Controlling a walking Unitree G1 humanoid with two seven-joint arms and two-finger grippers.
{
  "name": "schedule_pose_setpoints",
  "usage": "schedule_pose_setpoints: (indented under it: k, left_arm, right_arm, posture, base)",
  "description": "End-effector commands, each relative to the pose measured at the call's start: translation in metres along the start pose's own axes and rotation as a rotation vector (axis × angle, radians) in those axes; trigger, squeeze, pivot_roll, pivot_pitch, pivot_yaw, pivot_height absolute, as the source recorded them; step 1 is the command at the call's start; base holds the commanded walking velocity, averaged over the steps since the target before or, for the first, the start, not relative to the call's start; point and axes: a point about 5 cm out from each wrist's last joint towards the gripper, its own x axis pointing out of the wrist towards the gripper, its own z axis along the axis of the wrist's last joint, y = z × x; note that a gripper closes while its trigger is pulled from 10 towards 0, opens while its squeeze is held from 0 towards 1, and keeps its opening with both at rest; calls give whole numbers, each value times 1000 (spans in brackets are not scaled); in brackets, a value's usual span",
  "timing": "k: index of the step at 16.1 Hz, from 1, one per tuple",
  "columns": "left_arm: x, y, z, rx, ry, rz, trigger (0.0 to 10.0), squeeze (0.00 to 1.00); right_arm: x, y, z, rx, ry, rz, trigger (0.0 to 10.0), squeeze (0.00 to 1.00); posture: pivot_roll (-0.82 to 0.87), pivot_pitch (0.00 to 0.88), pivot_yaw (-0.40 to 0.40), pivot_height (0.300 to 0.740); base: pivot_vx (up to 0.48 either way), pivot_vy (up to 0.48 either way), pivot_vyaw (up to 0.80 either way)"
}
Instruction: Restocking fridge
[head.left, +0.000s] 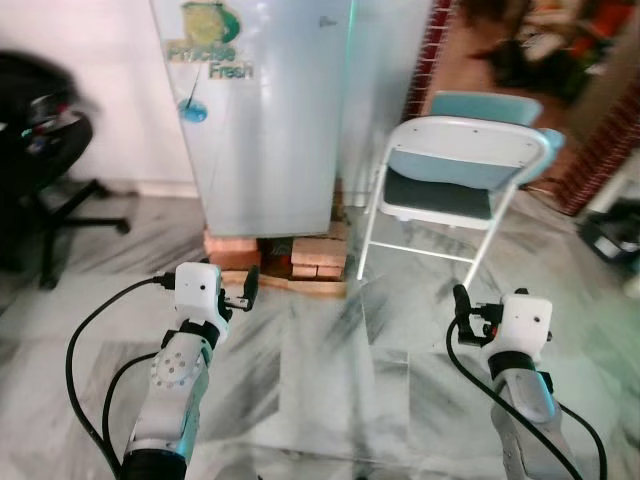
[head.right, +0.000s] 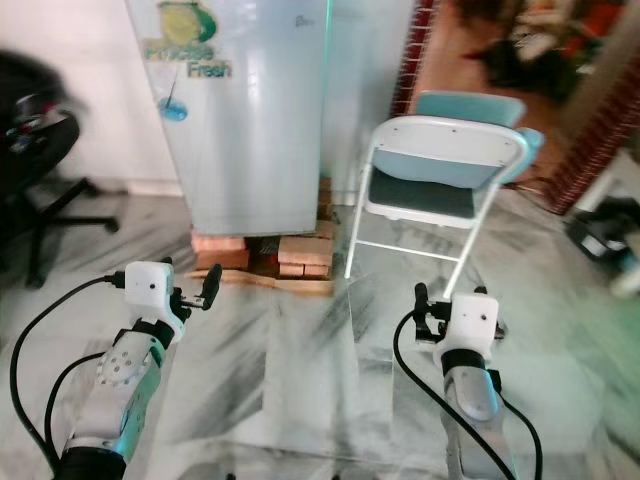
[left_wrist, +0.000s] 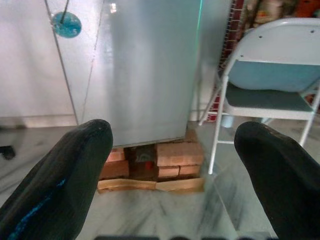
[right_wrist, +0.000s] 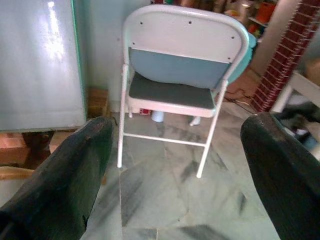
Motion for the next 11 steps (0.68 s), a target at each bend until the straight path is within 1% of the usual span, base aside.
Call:
schedule_pose_setpoints:
  k: [1,11]
  left_arm:
    - [0,4,2,-6,-2,6,10000,0]
    - [2,6,3,15,-5,12,10000,0]
  right_arm:
    - [1,4,3,-1,-10,14,10000,0]
    - [3,5,3,0,-10,16,10000,0]
  posture:
    - [34,46,-30,740]
    - [31,54,-26,740]
  base:
    - [0,480,-800]
    - [0,480,-800]
